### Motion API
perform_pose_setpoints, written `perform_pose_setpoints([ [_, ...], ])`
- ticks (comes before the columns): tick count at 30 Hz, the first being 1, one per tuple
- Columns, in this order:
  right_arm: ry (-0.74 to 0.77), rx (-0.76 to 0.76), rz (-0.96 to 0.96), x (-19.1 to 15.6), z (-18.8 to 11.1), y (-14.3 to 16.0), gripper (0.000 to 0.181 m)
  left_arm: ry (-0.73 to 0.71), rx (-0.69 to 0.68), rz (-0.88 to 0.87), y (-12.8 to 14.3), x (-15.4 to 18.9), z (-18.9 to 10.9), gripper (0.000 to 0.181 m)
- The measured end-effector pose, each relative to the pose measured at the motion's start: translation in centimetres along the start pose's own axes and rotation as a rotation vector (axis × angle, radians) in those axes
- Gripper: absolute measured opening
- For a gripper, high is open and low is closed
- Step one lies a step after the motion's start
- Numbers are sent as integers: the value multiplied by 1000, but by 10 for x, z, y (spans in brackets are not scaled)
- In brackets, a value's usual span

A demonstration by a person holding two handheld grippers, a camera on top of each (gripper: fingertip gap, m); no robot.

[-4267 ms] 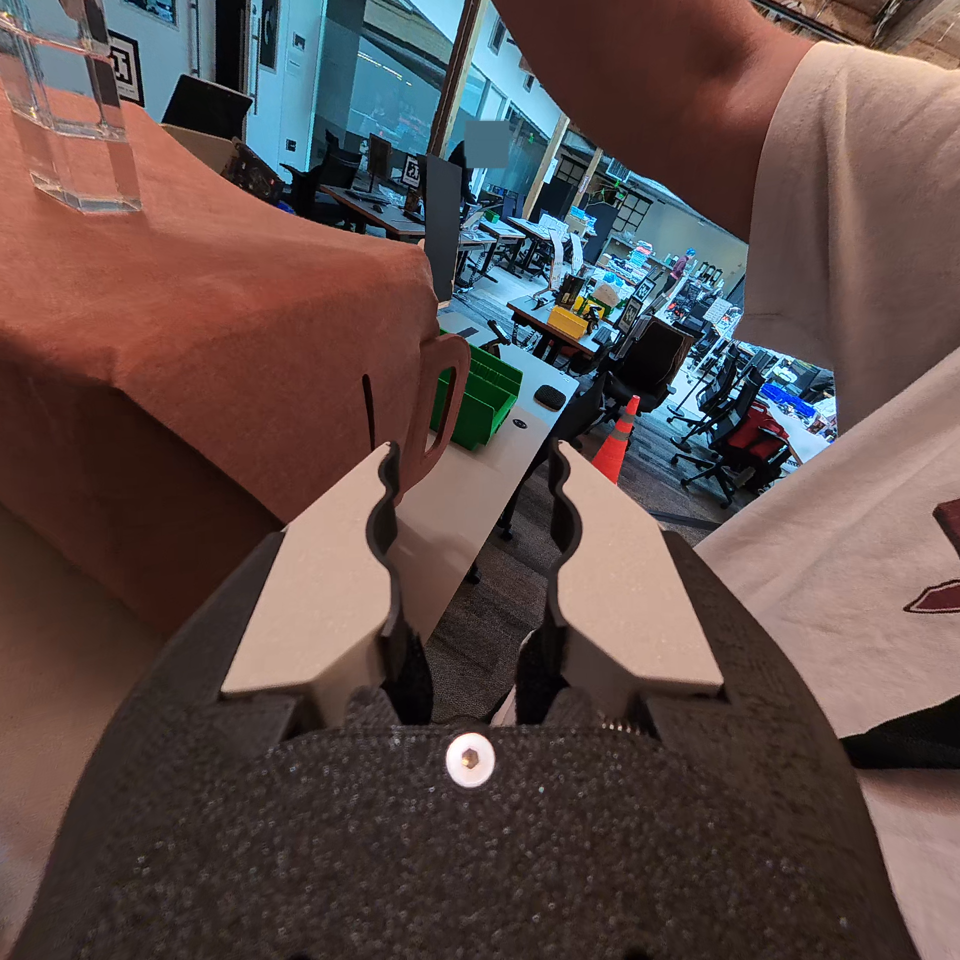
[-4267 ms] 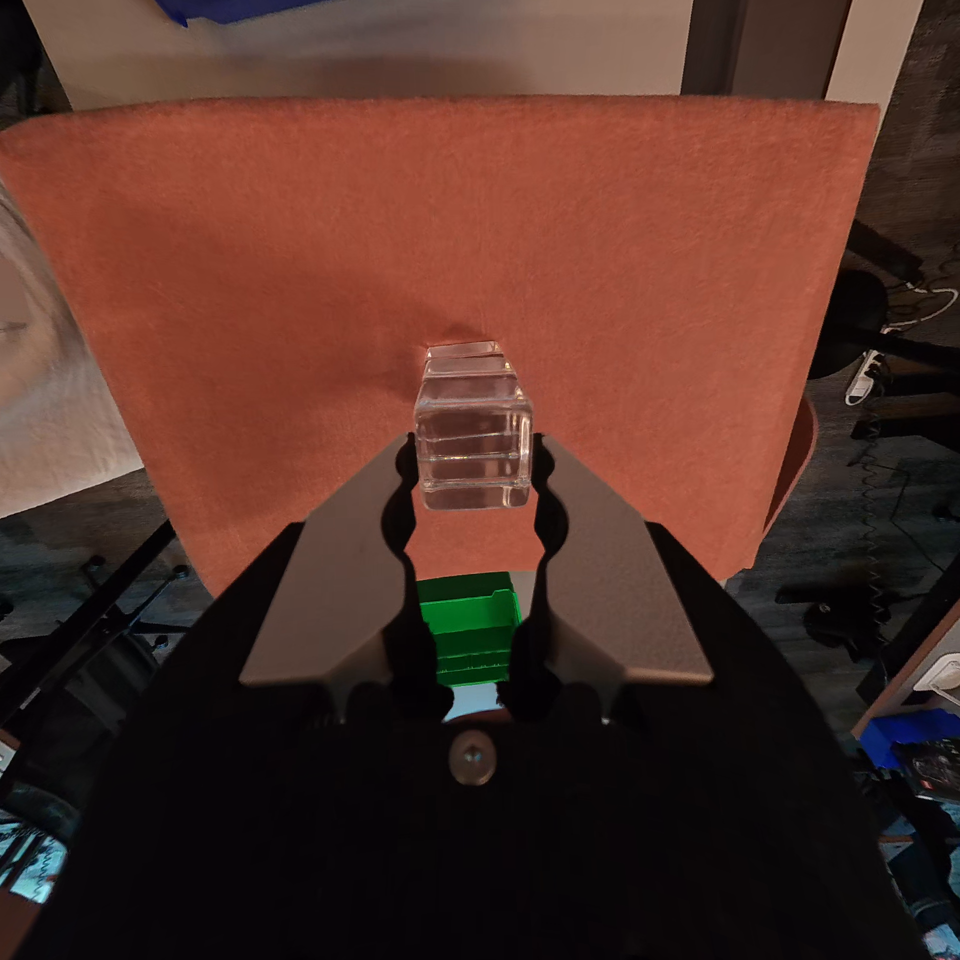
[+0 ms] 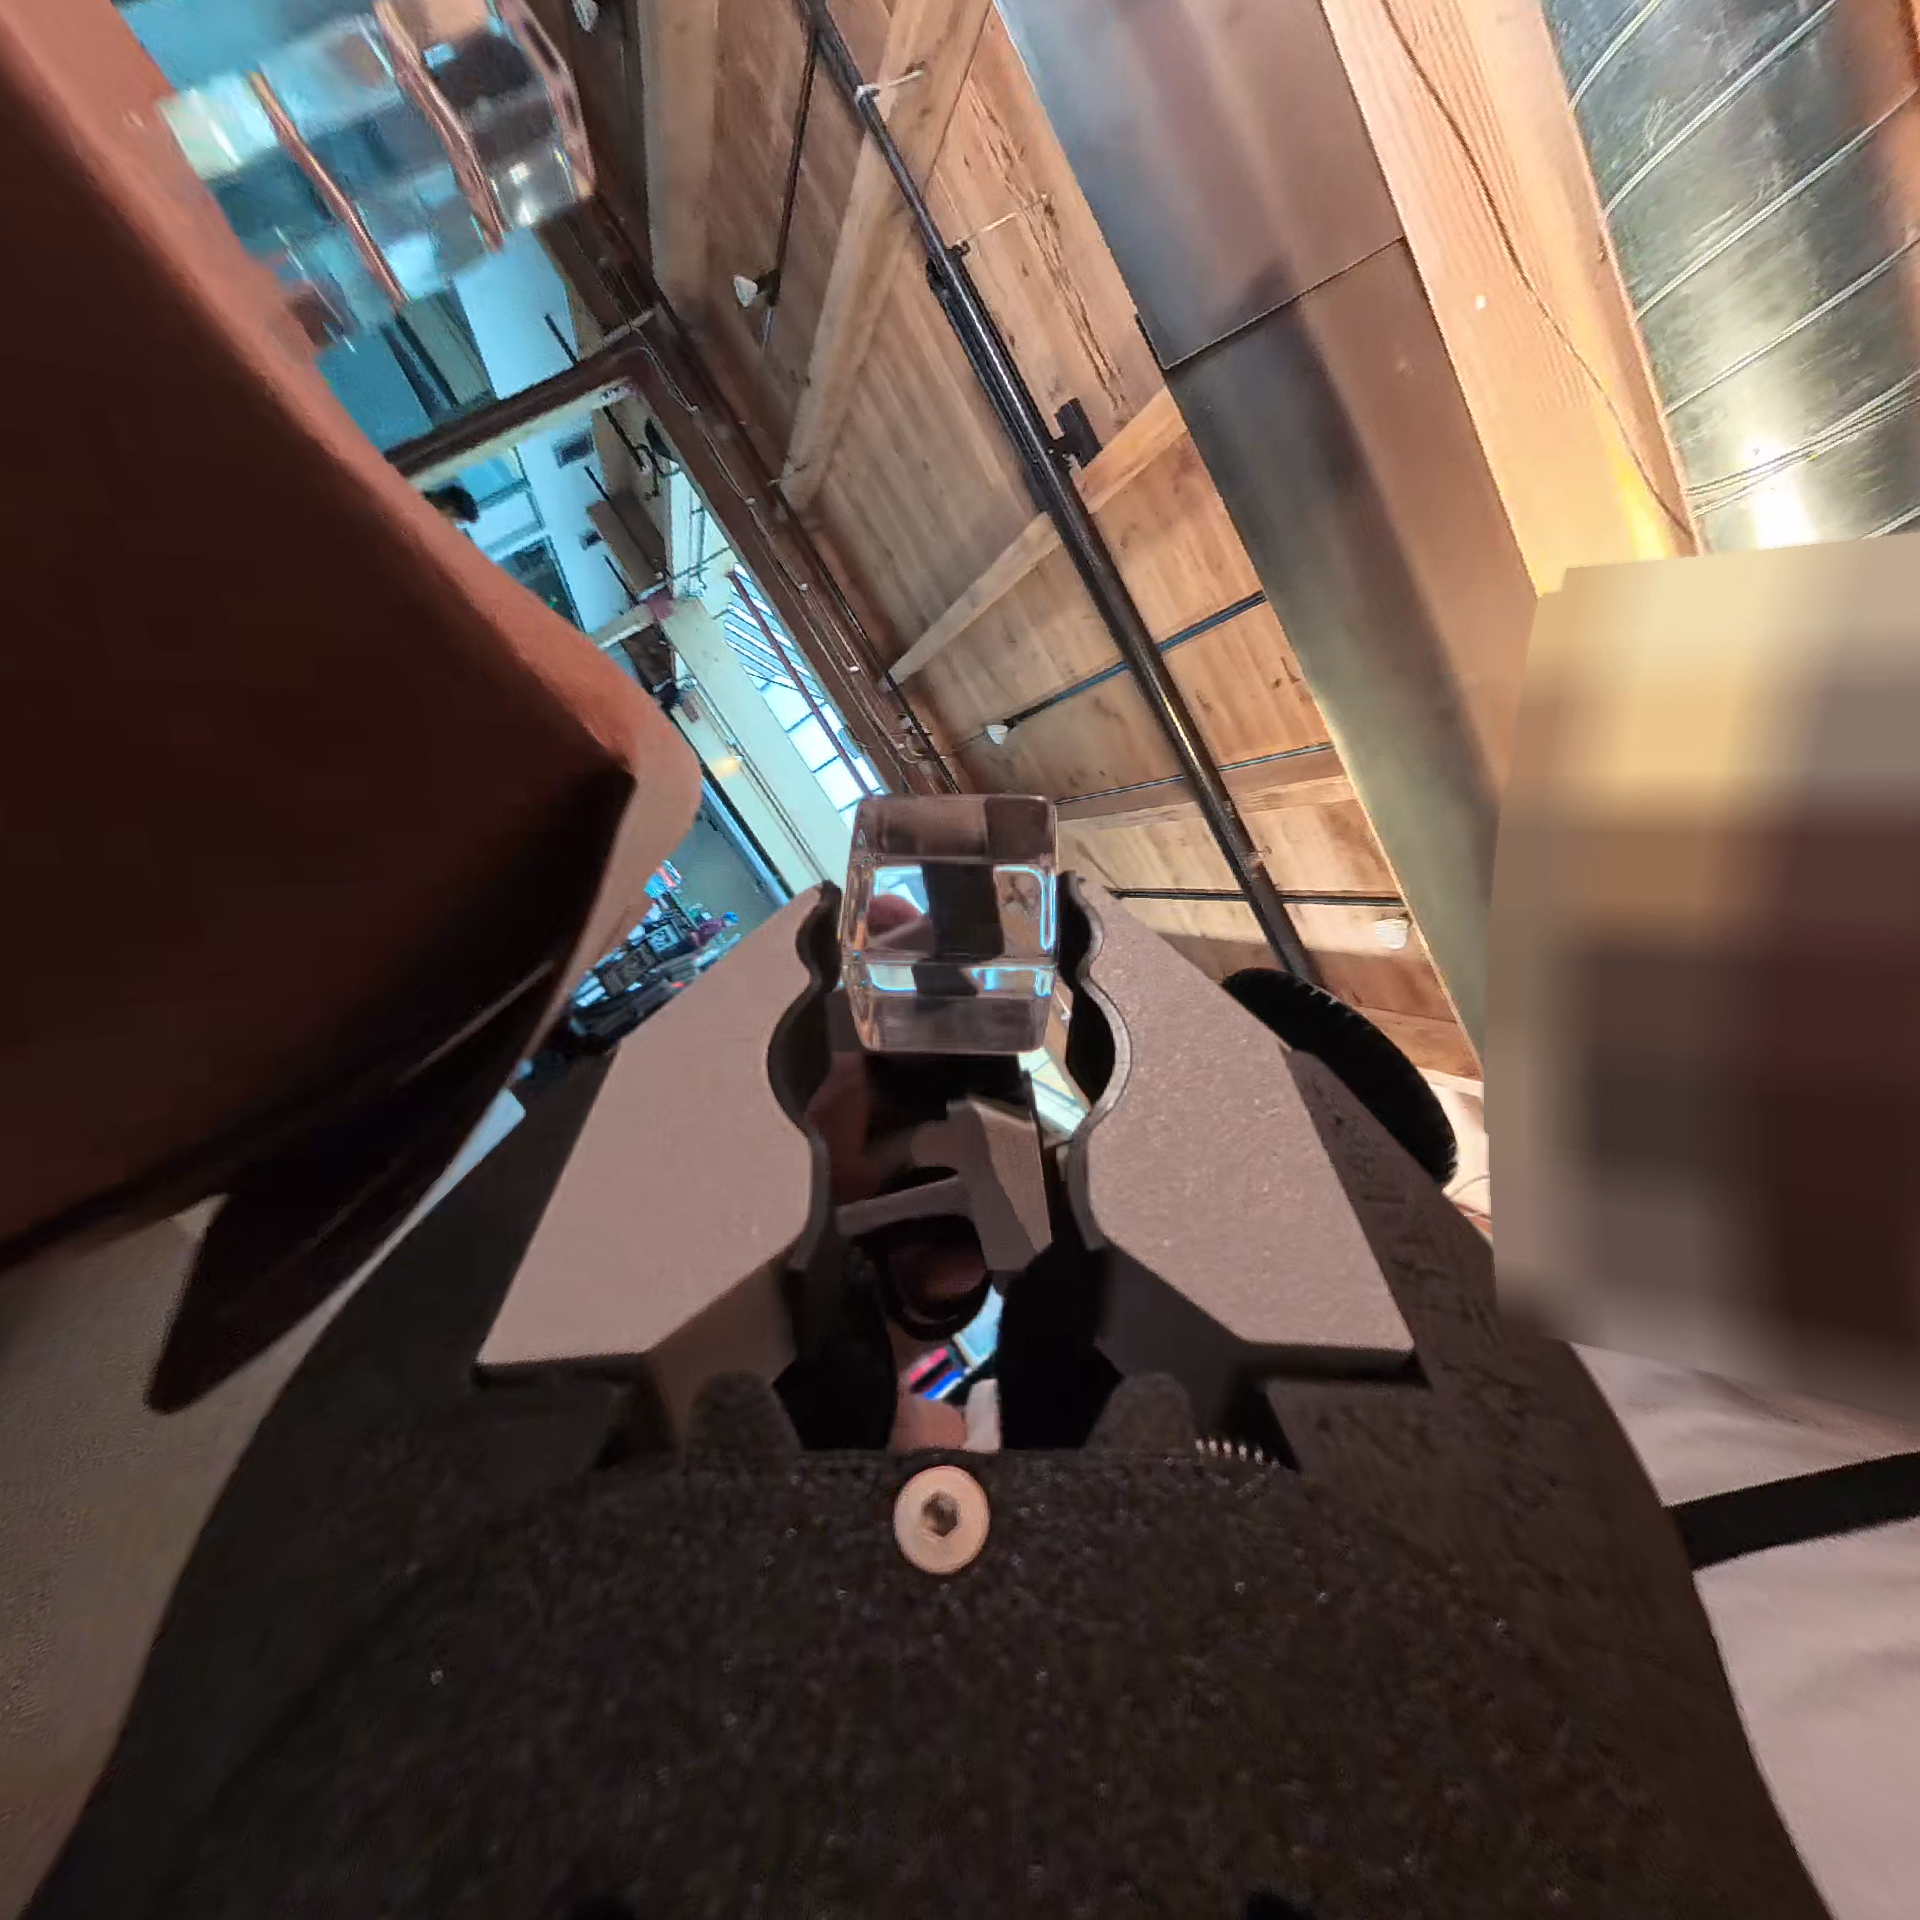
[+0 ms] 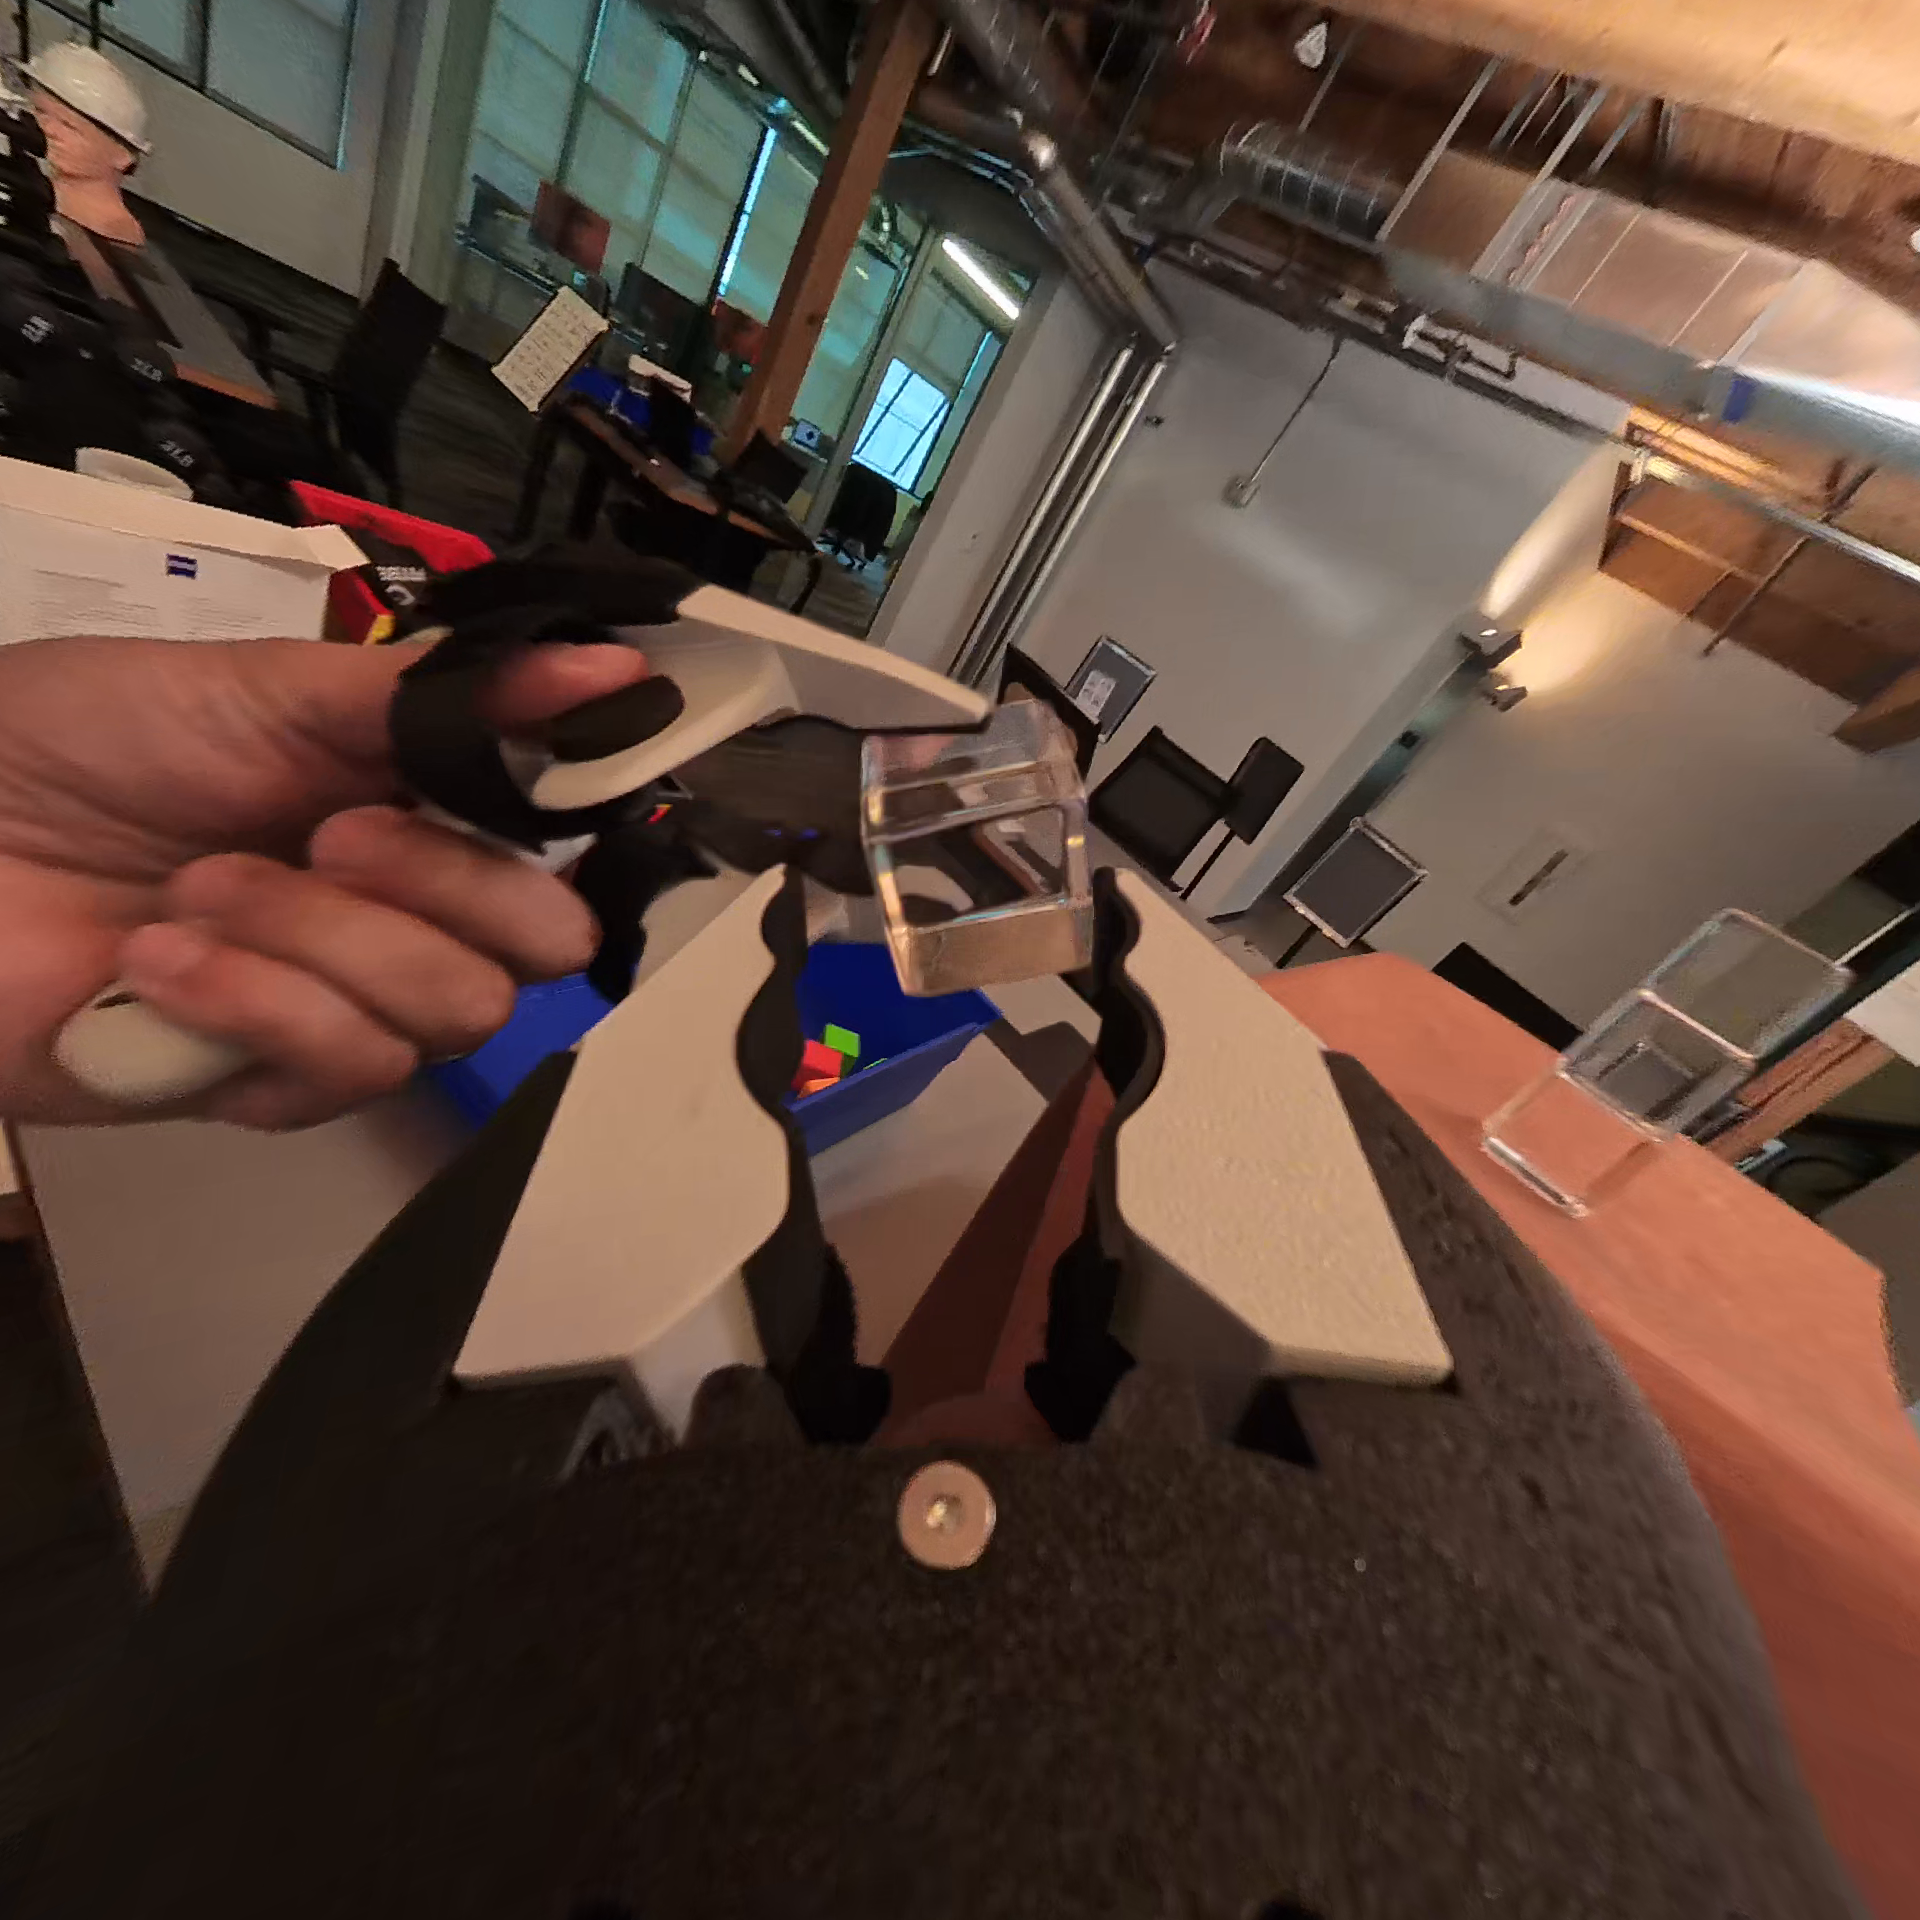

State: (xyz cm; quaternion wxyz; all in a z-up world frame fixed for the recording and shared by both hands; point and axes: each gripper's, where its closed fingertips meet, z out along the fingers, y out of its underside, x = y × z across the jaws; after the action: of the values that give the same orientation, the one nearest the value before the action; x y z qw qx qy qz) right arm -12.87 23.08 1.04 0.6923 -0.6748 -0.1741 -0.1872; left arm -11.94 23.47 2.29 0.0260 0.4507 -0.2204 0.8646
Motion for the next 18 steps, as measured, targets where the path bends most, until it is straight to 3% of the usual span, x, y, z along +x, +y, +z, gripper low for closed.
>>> perform_pose_setpoints([
  [1, 7, 10, -5, 4, -3, -1, 51, 8, -3, -16, 6, 1, 3, 42],
  [3, -9, 32, -29, 9, -11, -4, 41, 24, -13, -45, 15, 3, 7, 42],
  [9, -107, 57, -191, 15, -27, -11, 41, 22, -82, -31, 30, 9, 20, 42],
  [14, -259, 40, -193, 23, -36, -18, 40, 51, -150, -1, 39, 17, 31, 42],
  [18, -378, -26, -254, 51, -36, -21, 40, -65, -165, 267, 31, 17, 39, 42],
])
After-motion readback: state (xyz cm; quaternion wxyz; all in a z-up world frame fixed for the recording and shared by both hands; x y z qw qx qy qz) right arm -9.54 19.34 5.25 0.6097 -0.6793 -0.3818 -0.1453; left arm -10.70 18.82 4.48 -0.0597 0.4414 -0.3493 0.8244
